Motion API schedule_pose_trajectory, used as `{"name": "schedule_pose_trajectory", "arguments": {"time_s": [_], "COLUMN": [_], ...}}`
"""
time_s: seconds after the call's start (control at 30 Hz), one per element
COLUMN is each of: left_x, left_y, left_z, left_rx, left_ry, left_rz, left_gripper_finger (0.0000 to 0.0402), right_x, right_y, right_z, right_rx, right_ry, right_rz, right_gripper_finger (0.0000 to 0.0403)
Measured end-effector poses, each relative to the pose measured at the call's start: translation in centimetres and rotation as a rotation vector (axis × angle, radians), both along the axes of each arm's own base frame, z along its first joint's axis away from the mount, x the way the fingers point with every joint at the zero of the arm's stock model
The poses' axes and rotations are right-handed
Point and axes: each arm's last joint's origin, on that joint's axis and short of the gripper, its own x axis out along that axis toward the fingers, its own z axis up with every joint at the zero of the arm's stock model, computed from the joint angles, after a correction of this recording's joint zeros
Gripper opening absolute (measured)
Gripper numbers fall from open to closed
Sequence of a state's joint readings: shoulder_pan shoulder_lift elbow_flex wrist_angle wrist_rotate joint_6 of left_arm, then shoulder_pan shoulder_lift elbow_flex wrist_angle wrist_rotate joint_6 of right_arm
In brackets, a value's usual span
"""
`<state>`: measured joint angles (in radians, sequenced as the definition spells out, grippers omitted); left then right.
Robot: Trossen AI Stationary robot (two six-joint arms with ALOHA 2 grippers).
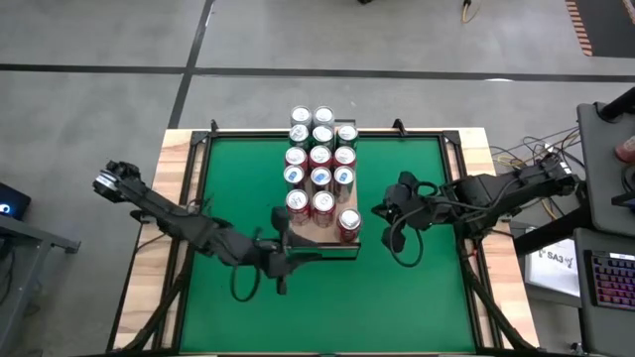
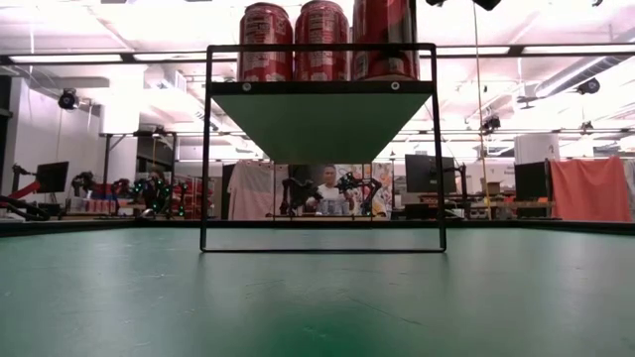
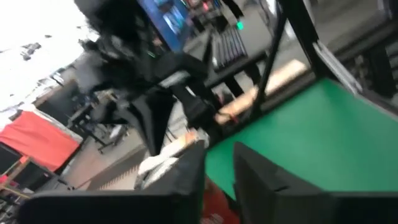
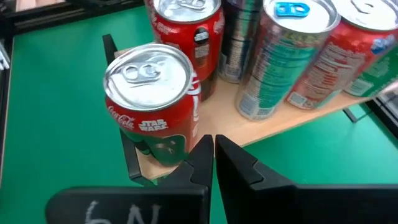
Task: Place canned beverage on shelf
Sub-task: Put the red can on the shelf
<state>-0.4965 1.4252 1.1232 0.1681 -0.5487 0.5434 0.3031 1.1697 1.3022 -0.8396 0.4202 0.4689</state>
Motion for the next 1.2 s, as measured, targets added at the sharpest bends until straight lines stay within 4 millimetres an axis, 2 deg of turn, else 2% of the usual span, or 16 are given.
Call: {"name": "schedule_pose_trajectory", "arguments": {"time_s": [0.07, 0.13, 0.37, 0.57, 0.83, 1.2], "left_x": [0.9, 1.4, 2.8, 4.2, 6.5, 7.1], "left_y": [-0.2, -0.4, -0.5, 0.3, 1.3, 1.5], "left_z": [-0.3, -0.3, -1.7, -3.2, -4.4, -4.7], "left_rx": [0.014, 0.011, -0.039, -0.114, -0.142, -0.128], "left_ry": [0.029, 0.031, 0.068, 0.095, 0.097, 0.093], "left_rz": [0.006, -0.008, 0.001, 0.059, 0.176, 0.25], "left_gripper_finger": [0.003, 0.0008, 0.0003, 0.0001, 0.0, 0.0], "right_x": [0.3, 0.5, 1.6, 1.6, 1.6, 1.8], "right_y": [0.1, 0.2, 0.5, 0.3, 0.2, 0.3], "right_z": [-0.1, -0.1, -0.4, -0.4, -0.4, -0.5], "right_rx": [-0.012, -0.021, -0.065, -0.101, -0.155, -0.181], "right_ry": [-0.003, -0.007, -0.025, -0.041, -0.032, -0.019], "right_rz": [0.013, 0.023, 0.048, -0.01, 0.006, 0.028], "right_gripper_finger": [0.0009, 0.0009, 0.0009, 0.0009, 0.0009, 0.0009]}}
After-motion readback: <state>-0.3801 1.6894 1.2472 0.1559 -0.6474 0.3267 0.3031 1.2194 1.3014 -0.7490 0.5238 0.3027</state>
